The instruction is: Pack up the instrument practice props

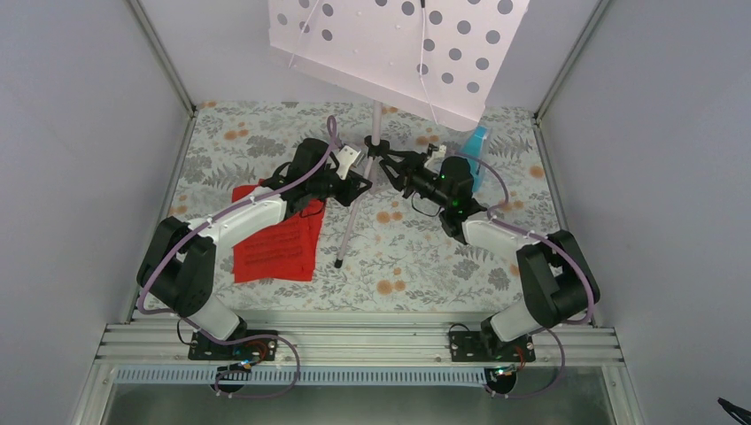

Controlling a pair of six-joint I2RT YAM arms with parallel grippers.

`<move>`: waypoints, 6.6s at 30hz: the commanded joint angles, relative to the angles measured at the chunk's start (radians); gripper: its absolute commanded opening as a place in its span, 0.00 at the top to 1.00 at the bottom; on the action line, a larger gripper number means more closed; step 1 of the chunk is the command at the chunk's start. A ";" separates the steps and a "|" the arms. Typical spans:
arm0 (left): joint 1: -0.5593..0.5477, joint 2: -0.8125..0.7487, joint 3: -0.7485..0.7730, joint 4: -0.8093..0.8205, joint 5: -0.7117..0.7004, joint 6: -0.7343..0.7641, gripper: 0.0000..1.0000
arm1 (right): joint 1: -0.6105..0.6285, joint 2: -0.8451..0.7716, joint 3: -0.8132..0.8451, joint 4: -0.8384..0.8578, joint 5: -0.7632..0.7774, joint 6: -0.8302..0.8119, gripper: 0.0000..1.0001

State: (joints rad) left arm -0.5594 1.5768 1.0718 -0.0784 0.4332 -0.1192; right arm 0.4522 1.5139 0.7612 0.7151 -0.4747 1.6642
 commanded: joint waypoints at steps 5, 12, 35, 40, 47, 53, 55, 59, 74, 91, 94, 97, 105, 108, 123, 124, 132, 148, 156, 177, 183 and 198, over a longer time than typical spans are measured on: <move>0.001 -0.021 0.017 0.009 -0.035 0.071 0.98 | 0.009 -0.035 -0.021 0.004 0.029 -0.010 0.95; 0.000 -0.020 0.017 0.009 -0.037 0.075 0.98 | 0.009 -0.050 -0.024 -0.017 0.048 -0.065 0.85; 0.001 -0.028 0.020 0.003 -0.036 0.075 0.98 | 0.005 -0.105 0.026 -0.121 0.183 -0.630 0.93; 0.001 -0.029 0.022 0.002 -0.031 0.076 0.98 | 0.044 -0.131 0.067 -0.243 0.205 -1.077 0.93; 0.001 -0.027 0.025 0.002 -0.026 0.074 0.98 | 0.145 -0.185 0.062 -0.349 0.325 -1.681 0.92; 0.000 -0.027 0.025 0.000 -0.022 0.072 0.98 | 0.260 -0.162 0.081 -0.413 0.629 -2.151 0.88; 0.001 -0.026 0.025 0.002 -0.021 0.072 0.98 | 0.288 -0.134 0.086 -0.407 0.743 -2.279 0.88; 0.000 -0.027 0.025 0.001 -0.020 0.072 0.98 | 0.305 -0.098 0.090 -0.360 0.914 -2.430 0.87; 0.001 -0.025 0.022 0.001 -0.026 0.070 0.98 | 0.184 -0.498 -0.301 -0.054 0.417 -1.551 0.33; 0.001 -0.026 0.023 0.002 -0.025 0.069 0.98 | 0.021 -0.266 -0.167 0.021 0.025 -0.013 0.17; 0.001 -0.025 0.023 0.001 -0.025 0.069 0.98 | 0.026 -0.229 -0.157 0.081 0.031 0.089 0.17; 0.001 -0.025 0.024 0.002 -0.024 0.068 0.98 | 0.027 -0.197 -0.149 0.102 0.051 0.159 0.17; 0.001 -0.024 0.025 -0.001 -0.025 0.069 0.98 | 0.026 -0.069 -0.071 0.169 0.029 0.206 0.32; 0.000 -0.022 0.026 -0.001 -0.026 0.070 0.98 | 0.026 -0.046 -0.058 0.166 0.030 0.200 0.45; 0.000 -0.026 0.027 -0.004 -0.025 0.070 0.98 | 0.015 -0.006 -0.054 0.149 0.050 0.148 0.60; 0.000 -0.025 0.028 -0.004 -0.025 0.071 0.98 | 0.014 -0.002 -0.051 0.149 0.051 0.144 0.60; 0.001 -0.025 0.028 -0.004 -0.025 0.073 0.98 | 0.009 -0.014 -0.045 0.116 0.068 0.098 0.94; 0.000 -0.030 0.030 -0.004 -0.025 0.072 0.98 | -0.004 -0.078 -0.019 -0.056 0.170 -0.165 0.81; 0.000 -0.031 0.029 -0.004 -0.022 0.072 0.98 | -0.005 -0.148 -0.018 -0.039 0.218 -0.489 0.88; 0.001 -0.037 0.025 0.000 -0.011 0.078 0.98 | -0.097 -0.273 -0.048 -0.003 -0.048 -1.211 0.33; 0.000 -0.039 0.023 0.005 -0.006 0.079 0.98 | -0.164 -0.113 0.119 0.011 -0.277 -1.250 0.30; 0.000 -0.025 0.025 0.002 -0.004 0.084 0.98 | -0.135 0.195 0.482 0.166 -0.545 -1.162 0.30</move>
State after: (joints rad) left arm -0.5640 1.5639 1.0752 -0.0917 0.4343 -0.0959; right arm 0.2985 1.6566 1.1893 0.7921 -0.9276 0.4751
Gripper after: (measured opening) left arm 0.122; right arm 0.701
